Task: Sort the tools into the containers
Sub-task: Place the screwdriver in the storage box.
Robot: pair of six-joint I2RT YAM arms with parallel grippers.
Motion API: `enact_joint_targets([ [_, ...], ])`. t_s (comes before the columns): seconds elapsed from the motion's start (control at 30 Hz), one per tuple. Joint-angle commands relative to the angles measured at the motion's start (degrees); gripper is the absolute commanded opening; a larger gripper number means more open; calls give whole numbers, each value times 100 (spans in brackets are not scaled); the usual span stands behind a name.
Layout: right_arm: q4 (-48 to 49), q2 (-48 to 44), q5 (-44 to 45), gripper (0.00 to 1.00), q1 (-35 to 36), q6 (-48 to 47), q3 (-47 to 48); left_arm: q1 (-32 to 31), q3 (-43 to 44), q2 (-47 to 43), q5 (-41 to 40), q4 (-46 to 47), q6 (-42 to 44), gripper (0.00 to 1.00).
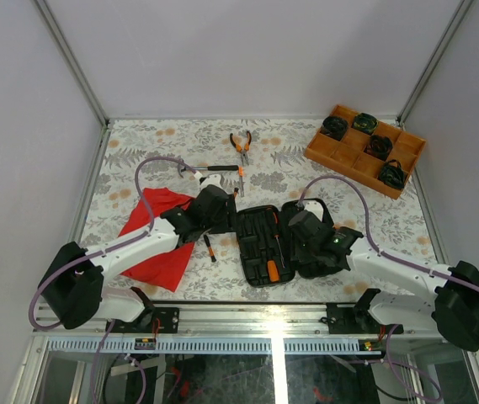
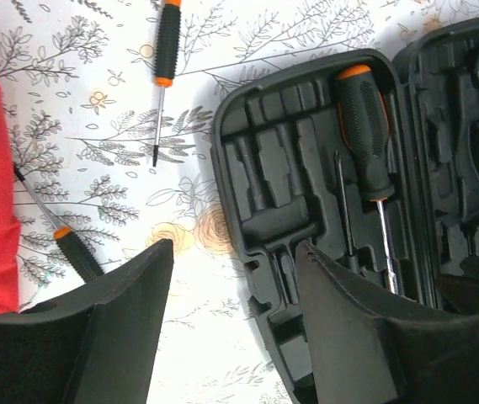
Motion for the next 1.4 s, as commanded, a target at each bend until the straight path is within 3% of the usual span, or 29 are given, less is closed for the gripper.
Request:
enact_joint_targets([
  [0.0,147,-163,-415,45,-92,-171,-43,96,-66,-105,27,10,176,59],
  [0.33,416,-44,-1240,46,-92,233,-239,105,-142,-94,519,221,334,59],
  [0.67,1908,-141,-2647,47,-93,361,-514,107,-128,-103,559,229,363,58],
  [0.83,1545,-676,-1697,47,-92,415,-479,93,-159,-134,594,252,239,57],
  [1.07,1666,-2287,120,46,-94,1232,-1179,-337,-372,-96,1000,593,-175,50],
  [1.37,1568,-2339,168,45,-93,1436,-1277,-975,-711,-140,1208,897,-850,44],
])
